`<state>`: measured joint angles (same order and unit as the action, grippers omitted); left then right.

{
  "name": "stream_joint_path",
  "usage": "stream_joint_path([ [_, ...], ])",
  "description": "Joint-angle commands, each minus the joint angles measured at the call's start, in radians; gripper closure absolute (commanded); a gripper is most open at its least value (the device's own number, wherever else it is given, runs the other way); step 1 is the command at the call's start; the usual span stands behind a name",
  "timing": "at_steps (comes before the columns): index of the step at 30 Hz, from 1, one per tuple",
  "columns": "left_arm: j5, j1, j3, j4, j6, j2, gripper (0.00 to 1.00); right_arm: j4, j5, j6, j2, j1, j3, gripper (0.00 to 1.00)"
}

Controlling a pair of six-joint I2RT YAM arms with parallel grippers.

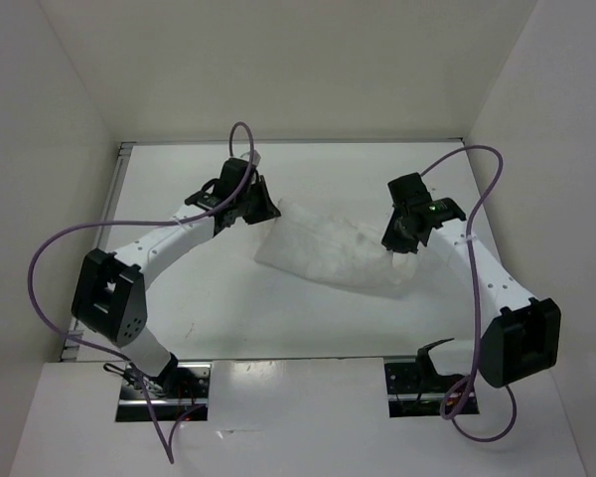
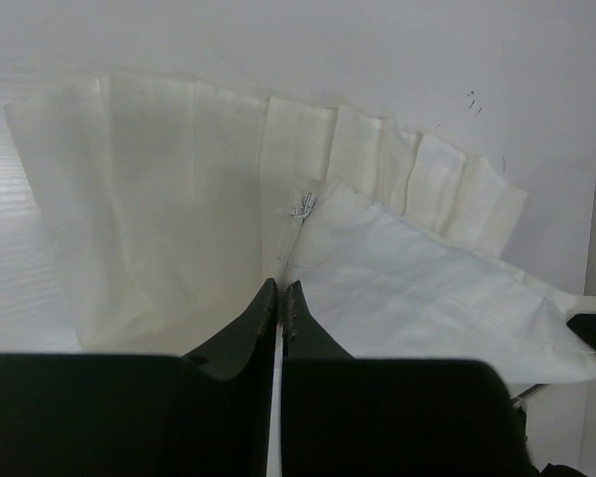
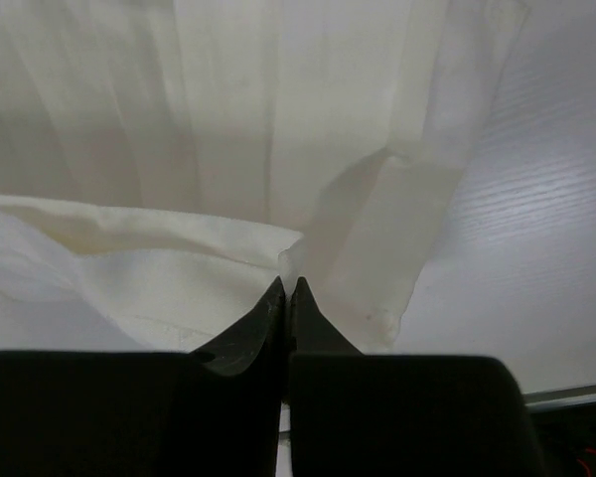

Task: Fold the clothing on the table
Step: Fold the skirt

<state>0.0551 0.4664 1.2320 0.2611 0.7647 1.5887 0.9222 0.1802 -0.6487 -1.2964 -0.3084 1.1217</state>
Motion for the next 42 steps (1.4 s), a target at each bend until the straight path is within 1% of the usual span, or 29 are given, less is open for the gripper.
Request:
stream_joint_path([
  [1,-0.023,0.0,0.081,-0.011,-0.038,0.071,1.0,0.001,0.077,0.041,-0.049,0.047,0.056,1.0],
  [6,-0.023,0.0,0.138,-0.011,-0.047,0.148,1.0,-0.068,0.077,0.075,-0.135,0.109,0.09,1.0],
  [10,-0.023,-0.009,0.149,-0.011,-0.047,0.157,1.0,-0.102,0.068,0.096,-0.182,0.121,0.153,1.0],
  [13,-0.023,-0.018,0.139,-0.002,-0.047,0.129,1.0,-0.102,0.05,0.116,-0.192,0.121,0.196,1.0],
  [16,-0.023,-0.018,0.1,0.01,-0.047,0.07,1.0,-0.079,0.041,0.126,-0.158,0.121,0.208,1.0],
  [18,-0.023,-0.018,0.038,0.021,-0.036,-0.001,1.0,-0.051,0.015,0.126,-0.123,0.103,0.167,1.0],
  [22,-0.032,0.0,-0.067,0.072,0.027,-0.169,1.0,-0.007,-0.039,0.116,0.021,0.071,0.127,1.0],
  [25,-0.032,0.0,-0.111,0.096,0.05,-0.242,1.0,0.016,-0.061,0.116,0.065,0.071,0.127,1.0],
  [27,-0.041,0.0,-0.123,0.096,0.05,-0.251,1.0,0.017,-0.05,0.116,0.065,0.071,0.153,1.0],
  [30,-0.051,0.0,-0.092,0.087,0.038,-0.202,1.0,-0.019,-0.038,0.138,0.004,0.071,0.194,1.0],
  [31,-0.063,0.0,-0.074,0.087,0.018,-0.15,1.0,-0.049,-0.019,0.138,-0.044,0.071,0.219,1.0],
  [33,-0.073,-0.014,0.0,0.087,-0.002,-0.089,1.0,-0.08,0.002,0.147,-0.095,0.071,0.245,1.0],
  [34,-0.074,-0.014,0.027,0.078,-0.013,-0.028,1.0,-0.11,0.002,0.159,-0.147,0.083,0.275,1.0],
  [35,-0.083,-0.029,0.056,0.078,-0.028,0.002,1.0,-0.126,0.014,0.168,-0.171,0.097,0.291,1.0],
  [36,-0.083,-0.041,0.113,0.078,-0.028,0.052,1.0,-0.14,0.015,0.169,-0.197,0.106,0.332,1.0],
  [37,-0.104,-0.041,0.141,0.087,-0.039,0.072,1.0,-0.14,0.015,0.181,-0.254,0.117,0.358,1.0],
  [40,-0.118,-0.064,0.23,0.115,-0.048,0.138,1.0,-0.166,0.015,0.193,-0.332,0.129,0.441,1.0],
  [42,-0.13,-0.074,0.253,0.115,-0.048,0.169,1.0,-0.189,0.015,0.202,-0.406,0.129,0.481,1.0],
])
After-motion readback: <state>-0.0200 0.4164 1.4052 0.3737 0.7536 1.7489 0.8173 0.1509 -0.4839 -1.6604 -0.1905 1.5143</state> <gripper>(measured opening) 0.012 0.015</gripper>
